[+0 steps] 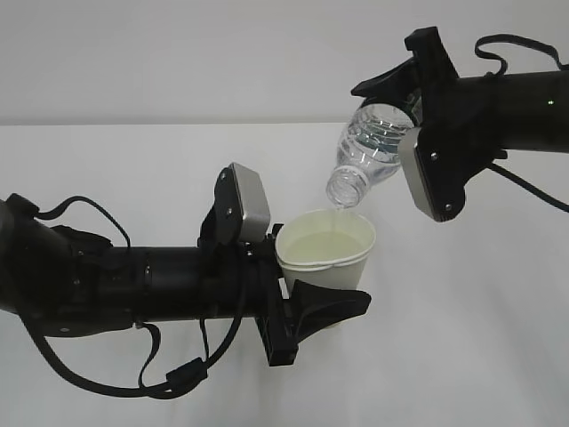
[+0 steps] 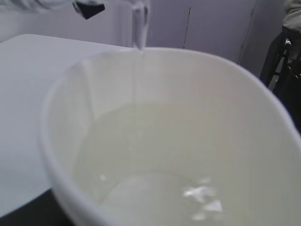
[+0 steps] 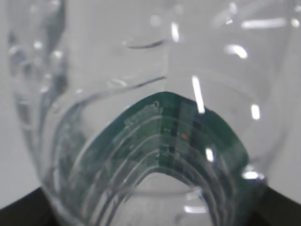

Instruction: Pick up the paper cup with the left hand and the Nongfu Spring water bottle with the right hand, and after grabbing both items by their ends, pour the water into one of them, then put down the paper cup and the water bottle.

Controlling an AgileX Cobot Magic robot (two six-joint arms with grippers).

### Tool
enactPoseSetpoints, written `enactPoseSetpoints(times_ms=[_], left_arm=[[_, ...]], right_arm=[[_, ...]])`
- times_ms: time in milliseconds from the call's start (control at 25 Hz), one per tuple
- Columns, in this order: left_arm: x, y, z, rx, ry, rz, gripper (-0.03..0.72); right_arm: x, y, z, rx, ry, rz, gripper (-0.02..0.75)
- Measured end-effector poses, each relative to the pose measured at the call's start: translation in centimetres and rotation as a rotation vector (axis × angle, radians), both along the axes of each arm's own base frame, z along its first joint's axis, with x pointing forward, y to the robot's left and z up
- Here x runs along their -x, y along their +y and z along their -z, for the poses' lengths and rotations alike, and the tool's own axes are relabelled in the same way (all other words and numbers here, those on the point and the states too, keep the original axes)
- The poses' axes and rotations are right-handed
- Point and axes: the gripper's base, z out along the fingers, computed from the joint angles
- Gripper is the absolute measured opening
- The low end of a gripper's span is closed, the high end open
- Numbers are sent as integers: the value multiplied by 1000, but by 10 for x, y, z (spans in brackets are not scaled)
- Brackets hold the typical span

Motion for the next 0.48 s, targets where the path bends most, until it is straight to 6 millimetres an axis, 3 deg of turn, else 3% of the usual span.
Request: enactPoseSetpoints(times_ms=[480], left_arm=[[-1, 0, 0, 5, 4, -13, 438]], right_arm=[[3, 1, 3, -70, 59, 11, 491]])
